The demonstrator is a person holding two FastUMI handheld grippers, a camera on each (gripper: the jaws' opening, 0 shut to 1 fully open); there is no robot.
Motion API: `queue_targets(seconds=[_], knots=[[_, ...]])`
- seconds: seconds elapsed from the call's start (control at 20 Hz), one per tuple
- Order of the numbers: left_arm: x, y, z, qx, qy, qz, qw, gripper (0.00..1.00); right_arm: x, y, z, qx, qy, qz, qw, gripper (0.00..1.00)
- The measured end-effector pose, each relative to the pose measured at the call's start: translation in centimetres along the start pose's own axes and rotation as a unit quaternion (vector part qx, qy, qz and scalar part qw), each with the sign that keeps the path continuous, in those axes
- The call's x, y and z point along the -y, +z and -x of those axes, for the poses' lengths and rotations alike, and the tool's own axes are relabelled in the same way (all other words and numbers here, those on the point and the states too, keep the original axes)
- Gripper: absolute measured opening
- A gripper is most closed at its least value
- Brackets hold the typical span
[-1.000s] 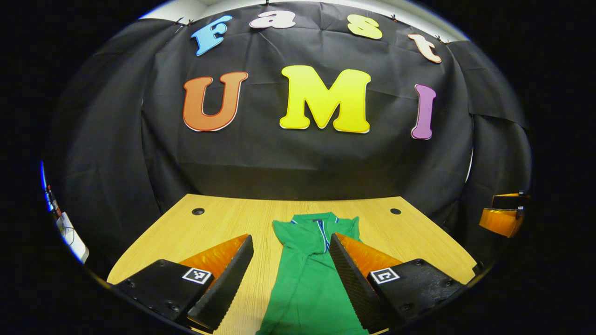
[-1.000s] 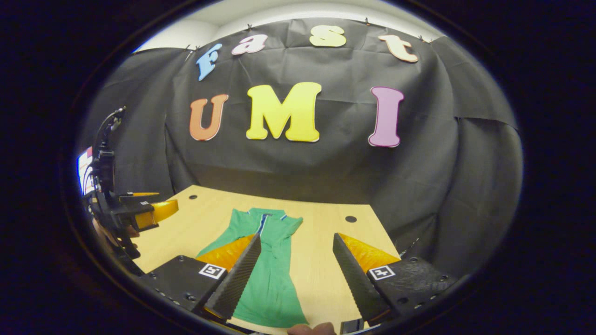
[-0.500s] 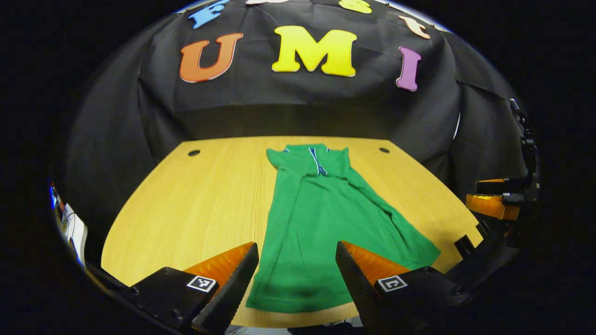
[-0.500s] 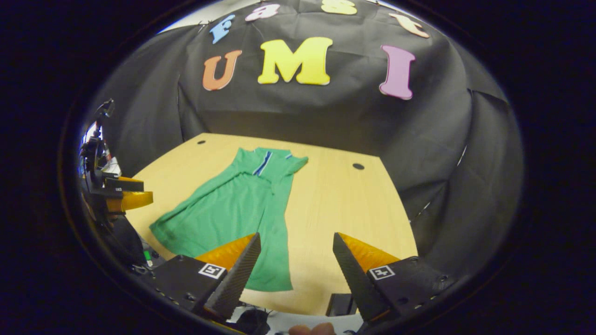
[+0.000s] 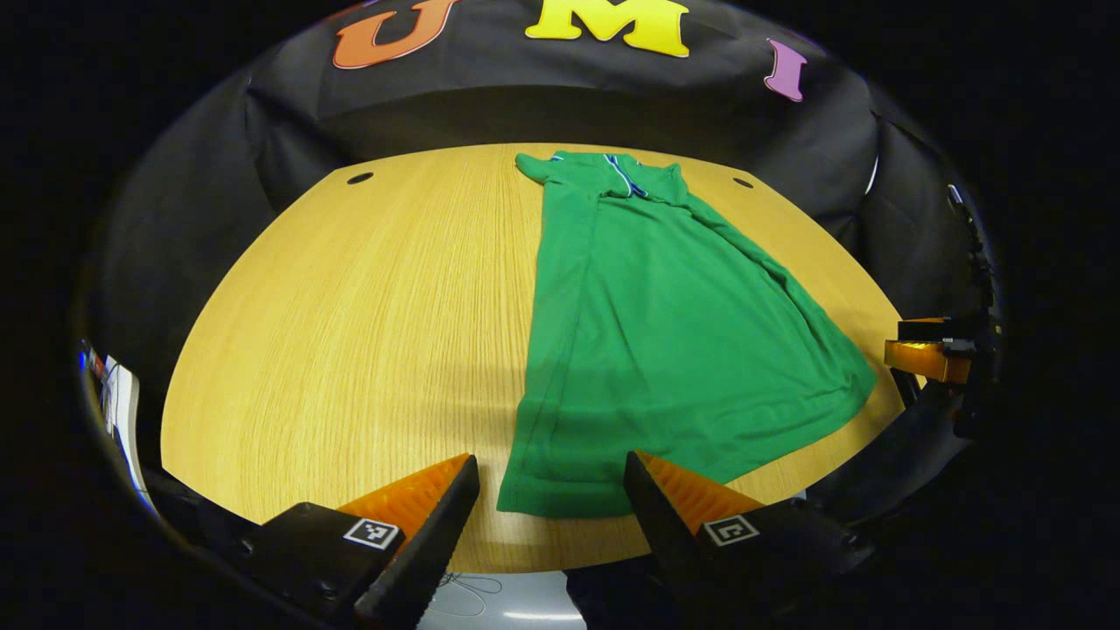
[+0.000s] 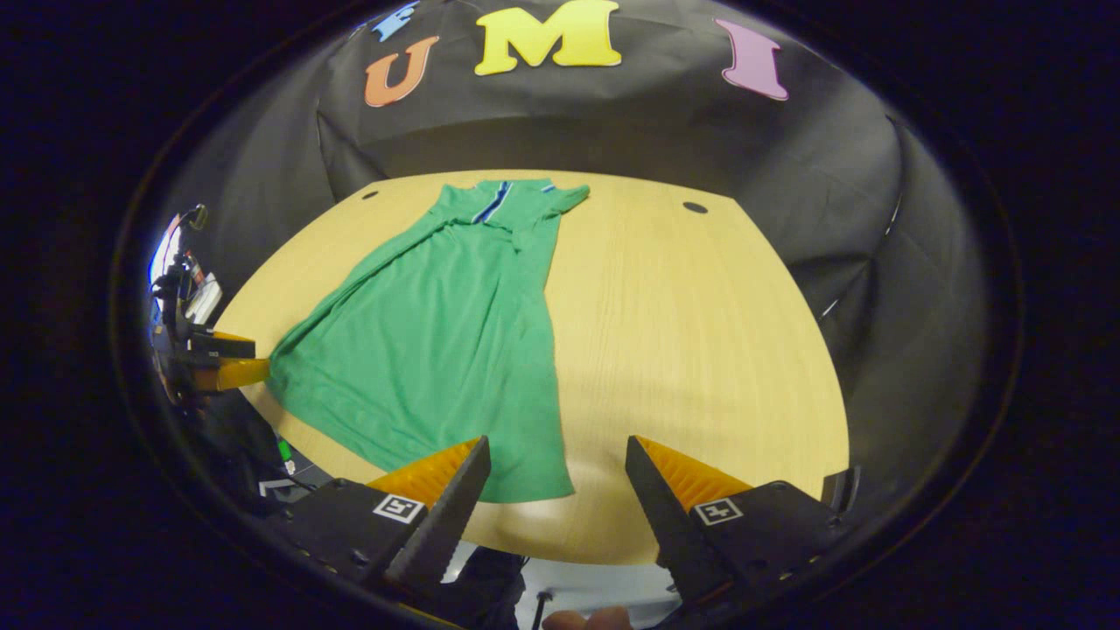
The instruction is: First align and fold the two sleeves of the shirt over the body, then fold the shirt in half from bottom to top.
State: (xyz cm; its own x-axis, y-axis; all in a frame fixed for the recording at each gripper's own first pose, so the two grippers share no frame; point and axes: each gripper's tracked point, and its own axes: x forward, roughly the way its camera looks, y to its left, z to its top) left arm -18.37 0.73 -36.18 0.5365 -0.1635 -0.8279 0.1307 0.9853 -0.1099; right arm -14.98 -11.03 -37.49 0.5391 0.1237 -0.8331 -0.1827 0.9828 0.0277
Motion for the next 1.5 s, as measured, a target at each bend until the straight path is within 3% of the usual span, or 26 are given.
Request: queue_targets(seconds=[0.35, 0.5, 0.65, 0.7, 0.75, 0.8, 0.85, 0.9, 1.0, 1.2, 1.5], knots=[[-0.9, -1.6, -1.2, -0.02, 0.003, 0.017, 1.0, 1.0, -0.2, -2.4, -2.7, -0.044, -0.002, 0.012, 0.999, 0.96], [-1.1, -2.1, -1.7, -0.034, 0.009, -0.003, 0.999, 1.0, -0.5, -2.8, -3.2, -0.052, 0.001, -0.002, 0.999, 0.96], [-1.1, -2.1, -1.8, -0.045, 0.023, -0.006, 0.999, 1.0, -0.7, -3.1, -3.0, -0.056, 0.006, -0.006, 0.998, 0.92], [-0.7, -2.0, -1.9, -0.044, 0.023, -0.003, 0.999, 1.0, -1.2, -3.0, -3.1, -0.056, 0.011, -0.001, 0.998, 0.85], [-0.3, -1.9, -1.9, -0.043, 0.022, -0.001, 0.999, 0.96, -1.4, -3.1, -3.1, -0.058, 0.013, 0.003, 0.998, 0.81], [0.2, -1.8, -2.1, -0.041, 0.02, -0.003, 0.999, 0.89, -1.7, -3.1, -3.1, -0.059, 0.018, 0.006, 0.998, 0.67], [0.6, -1.7, -2.4, -0.04, 0.017, -0.004, 0.999, 0.7, -2.1, -3.1, -3.2, -0.061, 0.022, 0.008, 0.998, 0.61], [0.7, -1.7, -2.2, -0.037, 0.013, -0.004, 0.999, 0.55, -2.6, -3.1, -3.2, -0.062, 0.029, 0.006, 0.998, 0.39], [1.1, -1.6, -2.3, -0.035, 0.011, 0.002, 0.999, 0.23, -3.0, -3.0, -3.0, -0.062, 0.033, 0.003, 0.998, 0.05], [1.4, -1.2, -2.0, -0.029, 0.008, 0.027, 0.999, 0.1, -2.7, -2.9, -2.8, -0.066, 0.034, -0.009, 0.997, 0.0], [3.1, 2.7, 0.8, 0.0, -0.026, 0.04, 0.999, 0.09, -1.3, 1.6, -0.3, -0.01, 0.049, -0.047, 0.998, 0.0]])
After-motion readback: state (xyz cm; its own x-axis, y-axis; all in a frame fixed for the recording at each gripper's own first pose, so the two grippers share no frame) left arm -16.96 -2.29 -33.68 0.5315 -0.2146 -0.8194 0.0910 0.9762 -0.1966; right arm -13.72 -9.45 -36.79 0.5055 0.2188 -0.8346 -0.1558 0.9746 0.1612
